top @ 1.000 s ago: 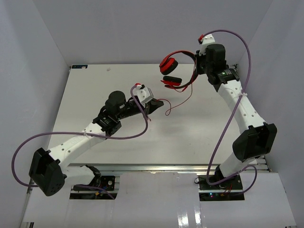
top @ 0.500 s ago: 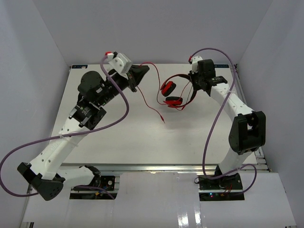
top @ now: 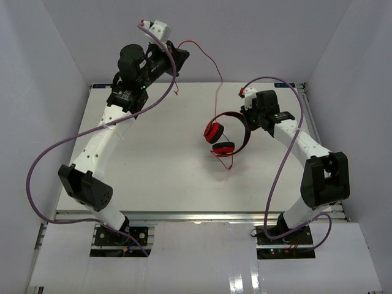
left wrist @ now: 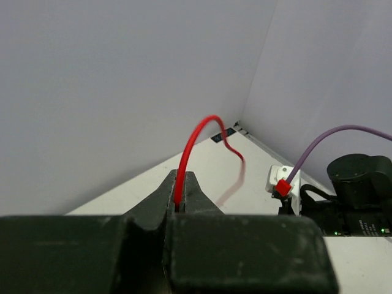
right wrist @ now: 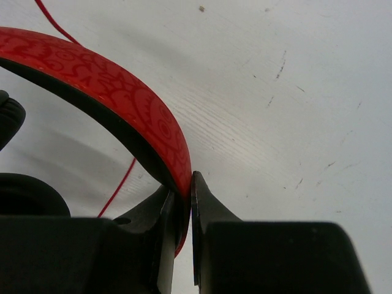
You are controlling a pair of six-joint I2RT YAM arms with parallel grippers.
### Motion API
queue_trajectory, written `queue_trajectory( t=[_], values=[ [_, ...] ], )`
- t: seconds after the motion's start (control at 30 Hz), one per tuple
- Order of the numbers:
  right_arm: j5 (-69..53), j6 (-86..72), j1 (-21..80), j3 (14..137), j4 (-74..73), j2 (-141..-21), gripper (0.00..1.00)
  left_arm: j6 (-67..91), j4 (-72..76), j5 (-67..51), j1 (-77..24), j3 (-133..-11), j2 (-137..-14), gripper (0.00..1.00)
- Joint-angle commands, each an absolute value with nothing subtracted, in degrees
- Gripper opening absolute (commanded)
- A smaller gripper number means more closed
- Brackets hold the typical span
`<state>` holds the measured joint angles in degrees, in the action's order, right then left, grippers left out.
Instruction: Wrap the headphones
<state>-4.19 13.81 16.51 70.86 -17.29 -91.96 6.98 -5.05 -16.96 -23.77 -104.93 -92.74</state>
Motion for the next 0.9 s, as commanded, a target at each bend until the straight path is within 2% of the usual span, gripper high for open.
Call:
queue_trajectory(
  t=[0.0, 0.23, 0.4, 0.57, 0.73, 0.87],
  values=[
    [-8.3, 13.5, 16.4, 69.3, -11.7, -88.6, 0.08, 7.5, -8.5, -15.4, -23.1, -114.3, -92.7, 0.00],
    [-9.7, 10.6, 16.5, 67.8, -11.2, -88.0, 0.08, 10.3, -12.7, -20.9, -22.6, -127.5, -99.9, 0.00],
    [-17.5, 6.6, 17.8, 70.1, -13.1, -89.4, 0.08, 12.2, -13.7, -22.8, -22.6, -128.2, -101.5, 0.00],
    [-24.2, 5.3, 18.4, 71.8, -13.3, -87.4, 0.08, 9.9, -16.2, -19.5, -22.6, -127.3, -102.1, 0.00],
    [-26.3, 6.3, 19.8, 69.7, -13.1, -82.9, 0.08, 10.0, -16.7, -18.6, -22.3, -128.2, -103.8, 0.00],
    [-21.4, 6.3, 25.3, 67.4, -12.9, -82.0, 0.08, 13.4, -16.2, -21.2, -22.3, -132.0, -107.9, 0.00]
  ],
)
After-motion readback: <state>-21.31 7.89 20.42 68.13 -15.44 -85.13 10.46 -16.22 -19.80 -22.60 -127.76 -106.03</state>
